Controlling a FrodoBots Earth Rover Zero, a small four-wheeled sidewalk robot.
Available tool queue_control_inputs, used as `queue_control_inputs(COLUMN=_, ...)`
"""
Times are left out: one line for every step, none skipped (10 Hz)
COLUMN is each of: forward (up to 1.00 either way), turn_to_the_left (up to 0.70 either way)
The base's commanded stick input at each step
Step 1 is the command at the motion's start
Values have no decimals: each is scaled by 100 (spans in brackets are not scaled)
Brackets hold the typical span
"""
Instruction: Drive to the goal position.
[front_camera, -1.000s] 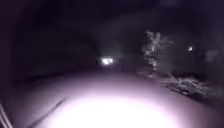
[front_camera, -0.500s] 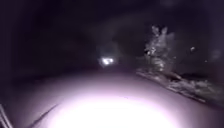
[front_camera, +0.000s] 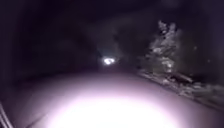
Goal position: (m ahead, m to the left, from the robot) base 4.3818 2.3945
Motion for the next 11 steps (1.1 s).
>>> queue_control_inputs(forward=100, turn_to_the_left=0)
queue_control_inputs(forward=100, turn_to_the_left=0)
queue_control_inputs(forward=100, turn_to_the_left=0)
queue_control_inputs(forward=100, turn_to_the_left=0)
queue_control_inputs(forward=100, turn_to_the_left=0)
queue_control_inputs(forward=100, turn_to_the_left=0)
queue_control_inputs(forward=100, turn_to_the_left=0)
queue_control_inputs(forward=100, turn_to_the_left=0)
queue_control_inputs(forward=100, turn_to_the_left=0)
queue_control_inputs(forward=100, turn_to_the_left=0)
queue_control_inputs(forward=100, turn_to_the_left=0)
